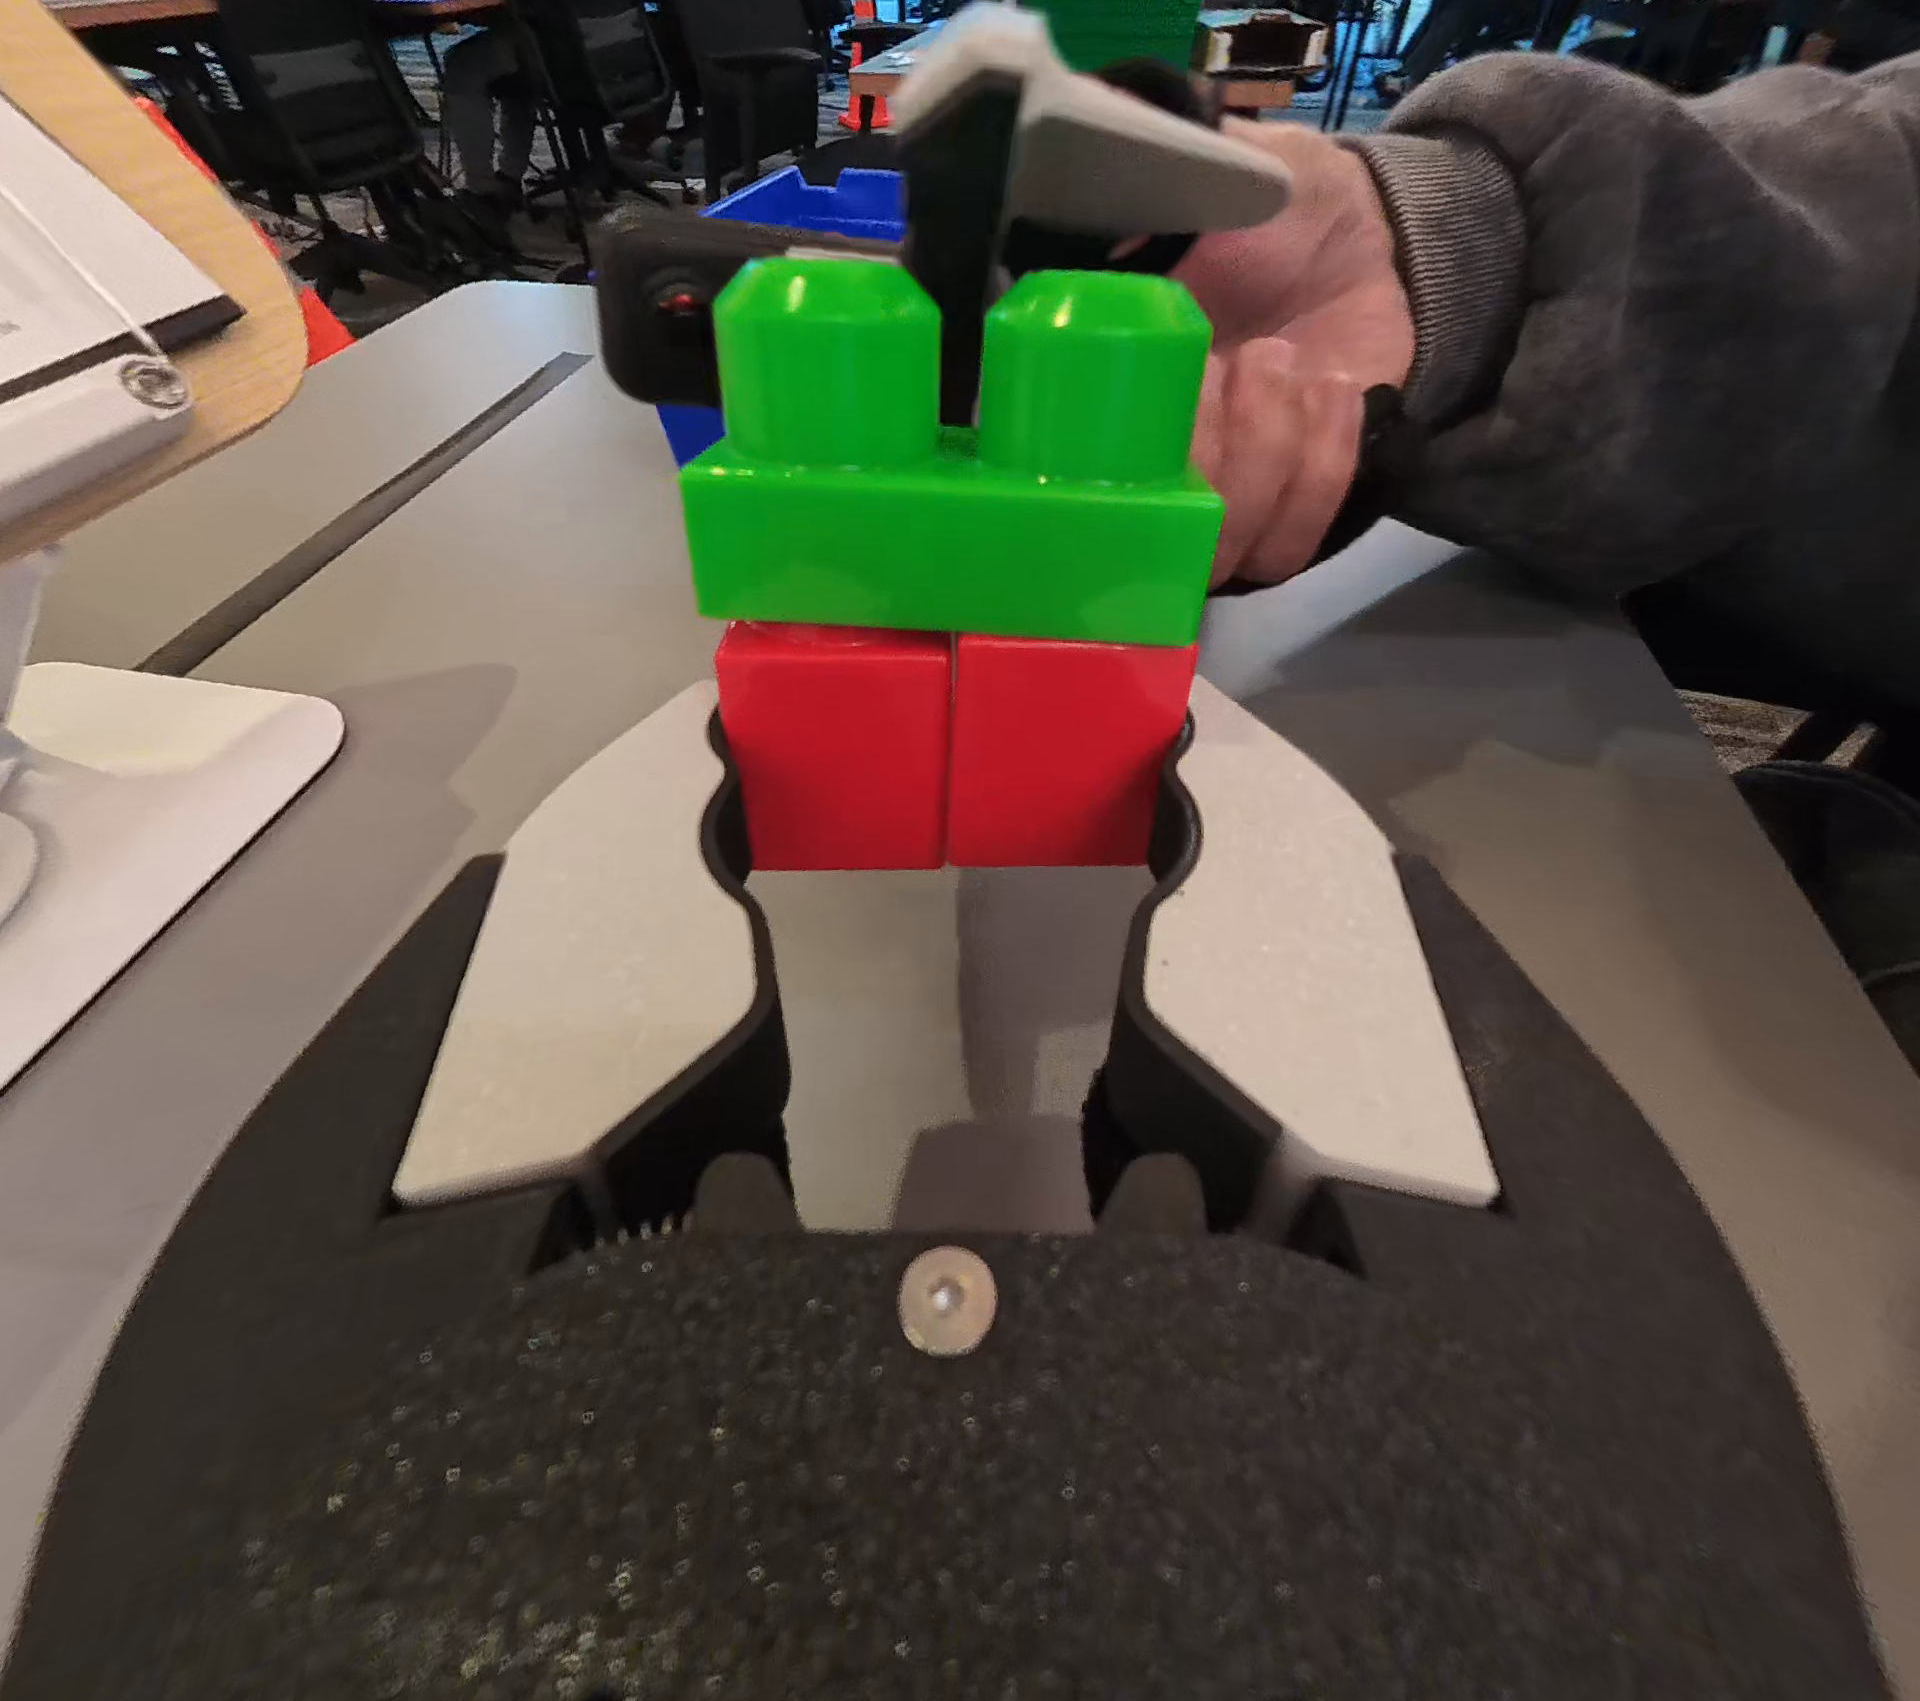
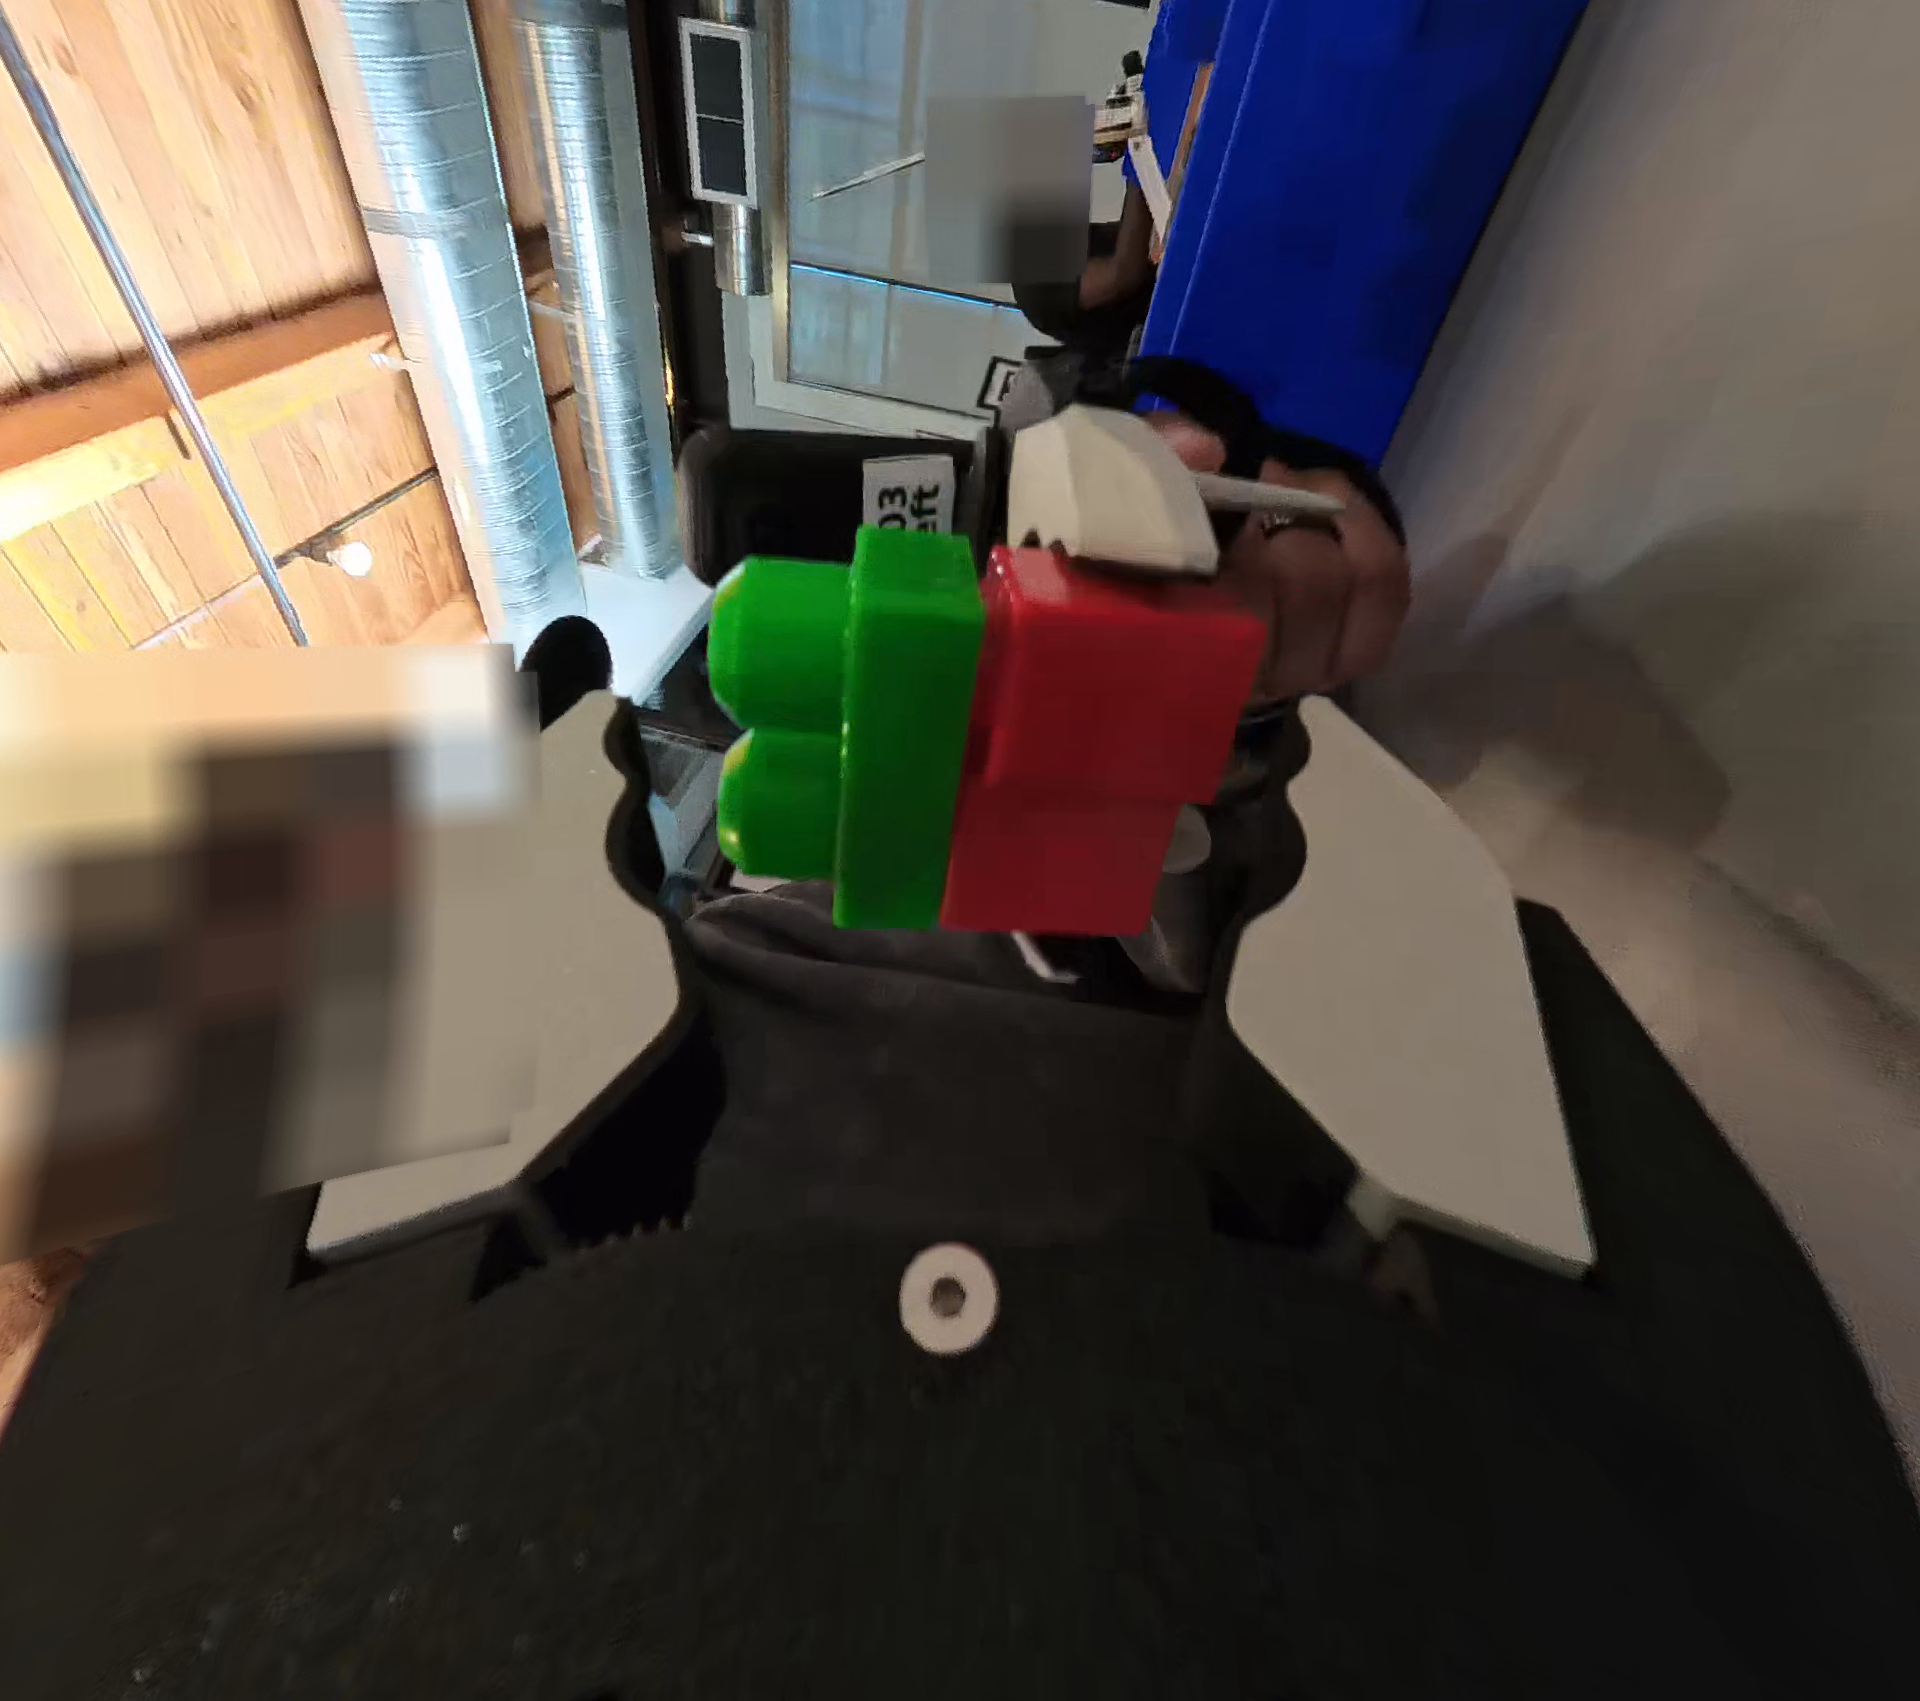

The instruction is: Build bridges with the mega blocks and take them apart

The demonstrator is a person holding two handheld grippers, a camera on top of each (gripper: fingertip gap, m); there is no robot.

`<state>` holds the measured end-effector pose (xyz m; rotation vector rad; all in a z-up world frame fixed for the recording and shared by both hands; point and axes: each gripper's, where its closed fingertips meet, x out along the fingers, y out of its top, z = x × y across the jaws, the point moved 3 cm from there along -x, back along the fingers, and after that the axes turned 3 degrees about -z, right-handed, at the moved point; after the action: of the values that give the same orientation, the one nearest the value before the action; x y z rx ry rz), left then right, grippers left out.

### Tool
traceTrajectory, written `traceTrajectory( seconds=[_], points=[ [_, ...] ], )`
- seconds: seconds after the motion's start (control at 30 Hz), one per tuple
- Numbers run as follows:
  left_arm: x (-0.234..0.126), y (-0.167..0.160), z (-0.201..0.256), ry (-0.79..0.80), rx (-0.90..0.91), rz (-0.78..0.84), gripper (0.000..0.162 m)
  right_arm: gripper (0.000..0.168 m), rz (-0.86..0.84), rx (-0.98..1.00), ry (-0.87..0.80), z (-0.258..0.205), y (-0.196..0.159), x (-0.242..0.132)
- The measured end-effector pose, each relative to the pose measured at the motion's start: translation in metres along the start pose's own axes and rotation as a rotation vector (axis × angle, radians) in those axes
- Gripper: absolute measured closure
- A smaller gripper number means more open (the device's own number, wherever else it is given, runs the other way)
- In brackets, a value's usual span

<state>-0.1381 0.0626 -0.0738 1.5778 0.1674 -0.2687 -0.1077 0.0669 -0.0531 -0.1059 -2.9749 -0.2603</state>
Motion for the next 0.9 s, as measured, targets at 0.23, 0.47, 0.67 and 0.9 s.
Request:
traceTrajectory(
  seconds=[0.23, 0.47, 0.67, 0.9],
  points=[
    [0.005, -0.004, 0.006, 0.004, 0.040, -0.031, 0.087, 0.069, -0.069, 0.051, 0.021, 0.006, 0.000, 0.007],
    [0.005, -0.004, 0.007, 0.011, 0.069, -0.035, 0.087, 0.074, -0.119, 0.029, 0.036, 0.007, -0.003, 0.007],
    [0.006, -0.008, 0.008, 0.009, 0.080, -0.061, 0.087, 0.074, -0.132, 0.023, 0.032, 0.010, -0.006, 0.008],
    [0.007, -0.008, 0.005, 0.027, 0.071, -0.061, 0.087, 0.071, -0.107, 0.045, 0.018, 0.011, 0.000, 0.007]
  ],
)
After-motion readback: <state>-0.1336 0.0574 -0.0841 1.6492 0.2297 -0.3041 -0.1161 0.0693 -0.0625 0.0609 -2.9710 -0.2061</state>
